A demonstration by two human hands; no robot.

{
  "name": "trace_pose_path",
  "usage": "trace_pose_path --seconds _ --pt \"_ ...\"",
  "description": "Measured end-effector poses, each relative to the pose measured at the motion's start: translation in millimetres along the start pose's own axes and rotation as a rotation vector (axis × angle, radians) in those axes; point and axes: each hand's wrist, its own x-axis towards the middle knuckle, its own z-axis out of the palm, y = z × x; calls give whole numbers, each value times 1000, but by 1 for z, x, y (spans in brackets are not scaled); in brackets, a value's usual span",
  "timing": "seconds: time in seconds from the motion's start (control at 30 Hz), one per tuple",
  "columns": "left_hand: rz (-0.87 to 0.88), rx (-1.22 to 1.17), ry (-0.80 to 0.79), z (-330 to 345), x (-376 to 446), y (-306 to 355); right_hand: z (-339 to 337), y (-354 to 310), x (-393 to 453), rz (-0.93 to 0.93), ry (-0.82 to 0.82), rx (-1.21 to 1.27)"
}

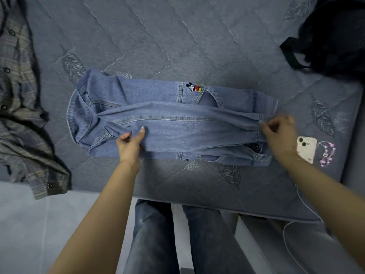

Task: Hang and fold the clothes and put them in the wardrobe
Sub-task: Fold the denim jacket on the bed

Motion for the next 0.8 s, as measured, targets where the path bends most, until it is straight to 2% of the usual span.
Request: trace_pose_path --seconds 0.1,0.17,0.27,0.37,0.43,0.57,0.7,0.8 --pt "-109 -180 -73 3 0 7 18 -12 4 353 76 305" --pt "-142 -202 -86 4 -1 13 22 -13 12 436 26 345" --pt "-106 -143 -96 6 -2 19 19 -9 19 354 -44 284" --pt "-75 -81 -131 4 -1 24 8 -4 16 149 0 122" --pt "-25 8 -113 -1 -2 26 -1 0 9 89 29 79" --pt "16 96 -87 -14 -5 14 -13 13 -8 110 38 93" --pt "-61 50 -149 -21 -9 3 -3 15 -16 202 -28 105" --pt "-38 38 -147 -17 -10 8 0 9 -11 250 -46 99"
